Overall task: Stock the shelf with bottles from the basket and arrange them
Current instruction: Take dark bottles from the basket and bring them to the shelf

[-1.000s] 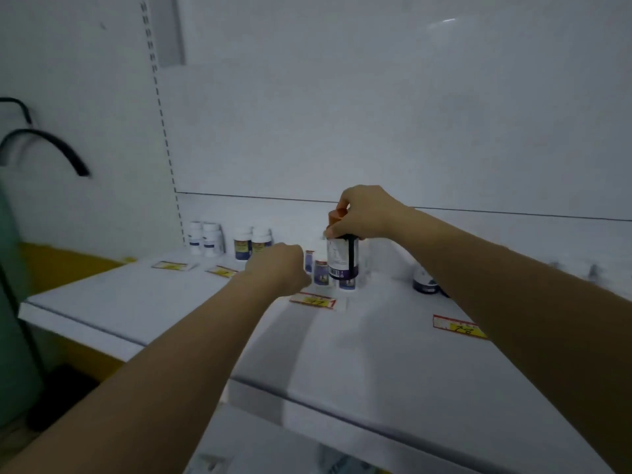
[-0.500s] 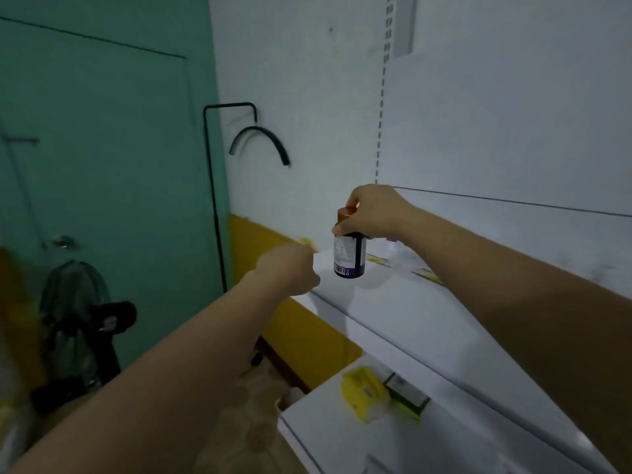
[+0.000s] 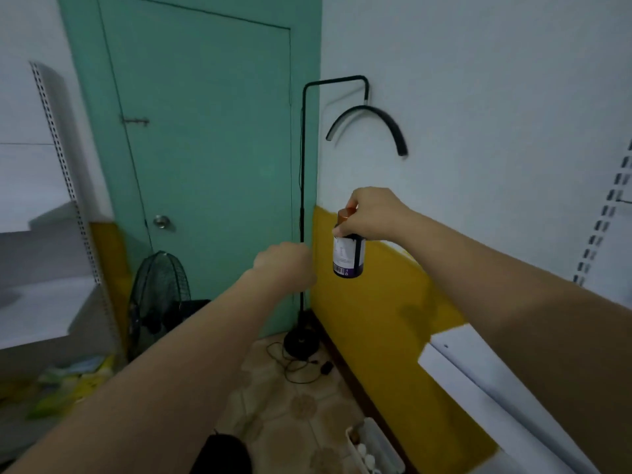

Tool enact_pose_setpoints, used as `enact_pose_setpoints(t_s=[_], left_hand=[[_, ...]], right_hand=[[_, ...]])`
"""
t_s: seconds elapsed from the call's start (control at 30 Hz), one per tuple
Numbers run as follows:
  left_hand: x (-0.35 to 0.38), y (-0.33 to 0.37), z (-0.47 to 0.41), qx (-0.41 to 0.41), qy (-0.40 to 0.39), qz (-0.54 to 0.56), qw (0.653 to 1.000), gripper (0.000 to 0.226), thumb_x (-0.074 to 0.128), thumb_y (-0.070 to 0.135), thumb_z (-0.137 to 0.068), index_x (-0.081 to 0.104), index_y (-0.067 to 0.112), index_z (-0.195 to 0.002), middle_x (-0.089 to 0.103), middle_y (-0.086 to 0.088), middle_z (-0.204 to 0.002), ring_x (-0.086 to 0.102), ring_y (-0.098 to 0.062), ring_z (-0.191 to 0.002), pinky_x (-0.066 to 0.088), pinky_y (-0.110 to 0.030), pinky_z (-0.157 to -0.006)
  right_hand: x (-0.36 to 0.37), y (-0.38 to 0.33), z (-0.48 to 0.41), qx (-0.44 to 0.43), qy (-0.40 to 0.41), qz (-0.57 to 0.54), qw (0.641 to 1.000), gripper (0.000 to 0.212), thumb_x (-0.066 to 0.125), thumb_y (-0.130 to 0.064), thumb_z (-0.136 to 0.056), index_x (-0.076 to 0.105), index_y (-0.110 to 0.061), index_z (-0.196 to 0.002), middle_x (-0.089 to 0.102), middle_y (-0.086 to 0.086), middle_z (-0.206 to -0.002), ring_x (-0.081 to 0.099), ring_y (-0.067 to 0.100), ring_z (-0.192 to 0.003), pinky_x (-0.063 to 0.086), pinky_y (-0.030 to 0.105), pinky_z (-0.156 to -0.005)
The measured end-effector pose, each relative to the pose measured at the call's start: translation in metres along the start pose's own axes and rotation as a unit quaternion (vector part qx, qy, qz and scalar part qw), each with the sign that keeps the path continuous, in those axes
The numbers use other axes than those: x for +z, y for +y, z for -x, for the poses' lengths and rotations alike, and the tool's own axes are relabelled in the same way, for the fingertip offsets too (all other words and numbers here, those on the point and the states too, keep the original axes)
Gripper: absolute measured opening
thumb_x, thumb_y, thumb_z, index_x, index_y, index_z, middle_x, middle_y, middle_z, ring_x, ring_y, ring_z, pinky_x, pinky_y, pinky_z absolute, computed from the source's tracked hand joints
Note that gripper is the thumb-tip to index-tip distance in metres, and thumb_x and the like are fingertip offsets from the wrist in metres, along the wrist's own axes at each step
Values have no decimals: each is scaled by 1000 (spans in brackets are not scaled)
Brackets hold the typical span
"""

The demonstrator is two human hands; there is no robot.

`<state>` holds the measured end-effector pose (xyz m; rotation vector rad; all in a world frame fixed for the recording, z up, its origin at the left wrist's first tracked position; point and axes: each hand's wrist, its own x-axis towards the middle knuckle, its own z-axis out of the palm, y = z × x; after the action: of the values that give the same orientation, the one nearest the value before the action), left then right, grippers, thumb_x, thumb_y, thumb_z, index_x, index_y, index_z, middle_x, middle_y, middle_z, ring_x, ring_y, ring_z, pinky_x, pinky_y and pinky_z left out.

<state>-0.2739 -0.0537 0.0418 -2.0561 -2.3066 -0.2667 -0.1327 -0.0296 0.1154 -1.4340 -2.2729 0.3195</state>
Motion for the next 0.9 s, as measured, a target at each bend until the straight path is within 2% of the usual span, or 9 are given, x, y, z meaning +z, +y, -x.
enact_pose_setpoints(t_s=[0.1, 0.2, 0.37, 0.47, 0.6, 0.63, 0.77, 0.83, 0.9], left_hand=[[9, -24, -54, 1, -7, 11, 1000, 17, 53, 24, -91, 41, 13, -87, 46, -4, -92, 47, -24, -88, 39, -34, -71], [31, -49, -109, 4, -25, 11, 1000, 16, 53, 23, -90, 42, 12, -87, 47, -5, -93, 48, -24, -89, 39, -34, -70], [78, -85, -209, 41, -44, -3, 998, 19, 54, 25, -90, 47, 9, -98, 48, -6, -95, 52, -26, -95, 41, -33, -70], [104, -95, -271, 85, -72, -7, 994, 17, 55, 25, -90, 50, 9, -94, 50, -6, -93, 53, -24, -90, 44, -33, -70], [139, -84, -343, 145, -96, -2, 985, 18, 56, 27, -91, 52, 9, -89, 50, -5, -81, 53, -23, -79, 42, -30, -63], [152, -78, -357, 160, -106, -1, 981, 18, 55, 27, -91, 49, 11, -86, 48, -3, -78, 52, -23, -79, 41, -30, -62], [220, -46, -401, 210, -176, 11, 962, 21, 54, 28, -92, 41, 15, -81, 45, -1, -81, 52, -23, -84, 43, -31, -65], [258, -29, -422, 232, -191, 15, 954, 27, 55, 26, -91, 37, 16, -74, 43, -2, -79, 51, -24, -80, 43, -32, -65], [302, -12, -440, 254, -194, 10, 947, 33, 54, 23, -91, 32, 17, -68, 40, -2, -72, 45, -23, -71, 37, -30, -57]], right_hand=[[22, 2, -59, 5, -15, 2, 1000, 47, 74, -29, -80, 57, -3, -114, 59, 12, -114, 50, 18, -89, 43, 25, -62], [50, 11, -115, 21, -28, 7, 999, 47, 72, -30, -82, 56, -3, -117, 59, 11, -115, 52, 20, -94, 44, 25, -66], [103, 37, -202, 68, -35, 6, 997, 44, 73, -28, -82, 59, -2, -114, 60, 13, -116, 49, 17, -88, 39, 21, -55], [129, 61, -247, 114, -34, -13, 993, 40, 72, -25, -83, 60, 0, -112, 60, 13, -115, 48, 16, -86, 39, 19, -54], [158, 108, -290, 182, -28, -13, 983, 37, 70, -27, -84, 56, -4, -109, 60, 14, -115, 51, 20, -91, 48, 31, -74], [165, 122, -297, 198, -28, -19, 980, 35, 69, -25, -84, 56, -3, -108, 61, 15, -115, 50, 20, -90, 48, 33, -75], [198, 190, -312, 275, -16, -50, 960, 40, 70, -19, -84, 54, 2, -115, 60, 20, -114, 46, 19, -82, 46, 38, -68], [220, 230, -317, 309, -17, -65, 949, 39, 71, -21, -84, 51, -3, -112, 56, 15, -107, 47, 19, -82, 43, 33, -64], [249, 272, -322, 338, -23, -69, 939, 41, 71, -23, -85, 50, -5, -114, 54, 15, -106, 46, 20, -81, 38, 25, -58]])
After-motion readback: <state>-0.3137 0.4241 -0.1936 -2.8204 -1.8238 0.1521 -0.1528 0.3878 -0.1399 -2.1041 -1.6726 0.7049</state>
